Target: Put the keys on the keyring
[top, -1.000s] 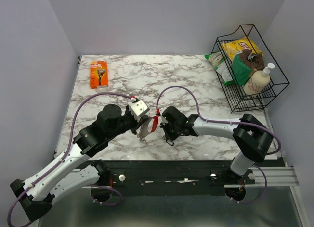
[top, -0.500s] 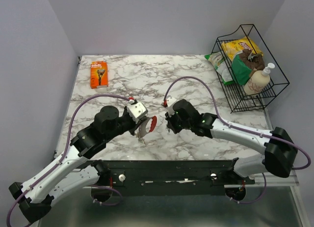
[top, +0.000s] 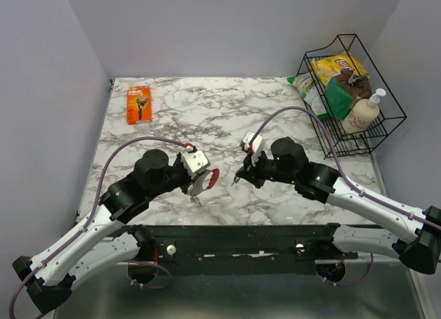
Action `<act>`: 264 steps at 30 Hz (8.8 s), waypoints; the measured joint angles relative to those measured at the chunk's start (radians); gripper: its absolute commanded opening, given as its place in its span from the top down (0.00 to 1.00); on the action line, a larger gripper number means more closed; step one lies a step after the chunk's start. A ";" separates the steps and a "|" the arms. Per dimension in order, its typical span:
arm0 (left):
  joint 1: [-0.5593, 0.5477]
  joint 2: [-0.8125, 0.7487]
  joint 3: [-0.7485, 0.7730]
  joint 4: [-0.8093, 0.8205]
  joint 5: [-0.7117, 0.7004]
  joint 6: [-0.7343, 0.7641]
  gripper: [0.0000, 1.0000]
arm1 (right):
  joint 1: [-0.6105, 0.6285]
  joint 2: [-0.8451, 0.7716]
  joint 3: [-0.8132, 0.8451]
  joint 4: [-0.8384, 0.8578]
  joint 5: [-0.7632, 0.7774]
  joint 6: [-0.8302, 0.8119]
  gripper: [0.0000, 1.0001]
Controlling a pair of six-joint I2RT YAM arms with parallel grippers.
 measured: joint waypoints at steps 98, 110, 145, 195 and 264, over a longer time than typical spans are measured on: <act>0.000 -0.014 -0.008 0.013 0.305 0.060 1.00 | 0.000 0.118 0.132 0.038 -0.293 -0.139 0.33; -0.002 -0.029 -0.008 0.046 0.332 0.073 1.00 | -0.005 -0.127 0.035 0.092 -0.253 -0.174 0.17; -0.002 -0.041 -0.013 0.159 0.532 0.077 1.00 | -0.005 -0.020 0.093 0.145 -0.643 -0.196 0.64; -0.002 0.415 0.590 -0.420 0.495 0.117 0.63 | -0.005 -0.015 0.120 0.029 -0.492 -0.221 0.99; -0.039 0.527 0.598 -0.468 0.430 0.142 0.64 | -0.018 -0.088 0.065 -0.008 -0.390 -0.217 0.99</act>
